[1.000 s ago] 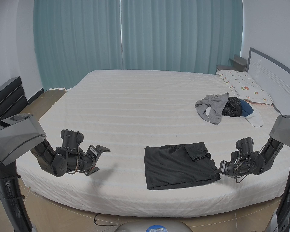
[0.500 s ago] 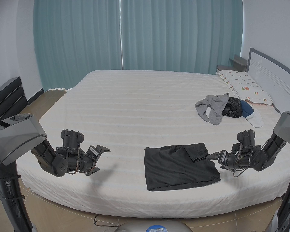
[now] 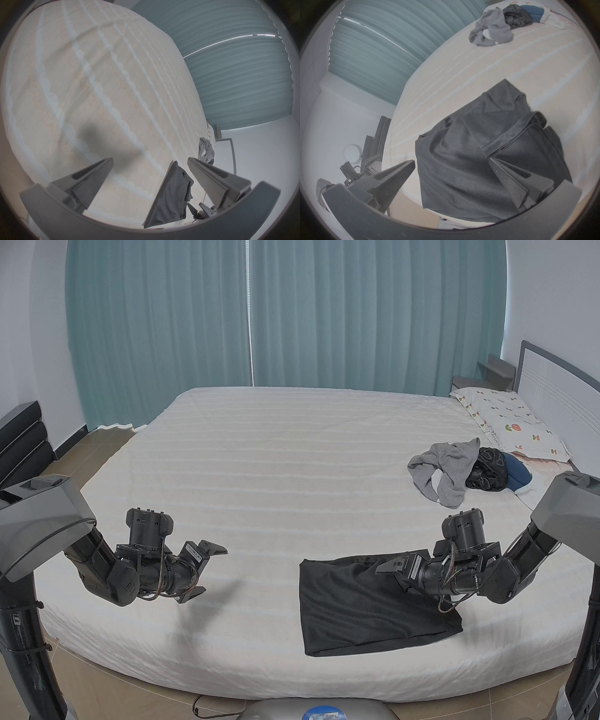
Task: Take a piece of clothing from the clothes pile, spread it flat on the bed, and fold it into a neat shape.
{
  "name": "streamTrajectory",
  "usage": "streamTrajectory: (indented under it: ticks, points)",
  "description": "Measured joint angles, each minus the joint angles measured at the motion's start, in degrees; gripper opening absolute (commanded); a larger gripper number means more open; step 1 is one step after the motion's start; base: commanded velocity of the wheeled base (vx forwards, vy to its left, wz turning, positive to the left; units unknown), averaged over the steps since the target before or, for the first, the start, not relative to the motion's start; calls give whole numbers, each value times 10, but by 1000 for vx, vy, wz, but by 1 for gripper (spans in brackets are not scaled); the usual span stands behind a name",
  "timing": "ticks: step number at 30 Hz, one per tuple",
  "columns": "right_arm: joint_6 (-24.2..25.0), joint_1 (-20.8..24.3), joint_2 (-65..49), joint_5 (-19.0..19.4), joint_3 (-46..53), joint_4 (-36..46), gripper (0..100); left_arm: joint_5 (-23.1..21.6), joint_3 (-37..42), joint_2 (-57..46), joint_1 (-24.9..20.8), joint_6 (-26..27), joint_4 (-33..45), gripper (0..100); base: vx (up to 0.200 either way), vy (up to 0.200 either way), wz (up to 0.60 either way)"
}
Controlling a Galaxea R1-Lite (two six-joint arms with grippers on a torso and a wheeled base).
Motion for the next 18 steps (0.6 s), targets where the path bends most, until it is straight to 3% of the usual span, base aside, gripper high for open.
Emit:
streamTrajectory:
  ticks: [8, 18]
  points:
    - [-1, -1, 33, -14, -28, 0, 100, 0, 0, 0, 0, 1, 0, 100, 0, 0, 0]
    - [-4, -44, 78, -98, -115, -5, 100, 0, 0, 0, 0, 1, 0, 100, 0, 0, 0]
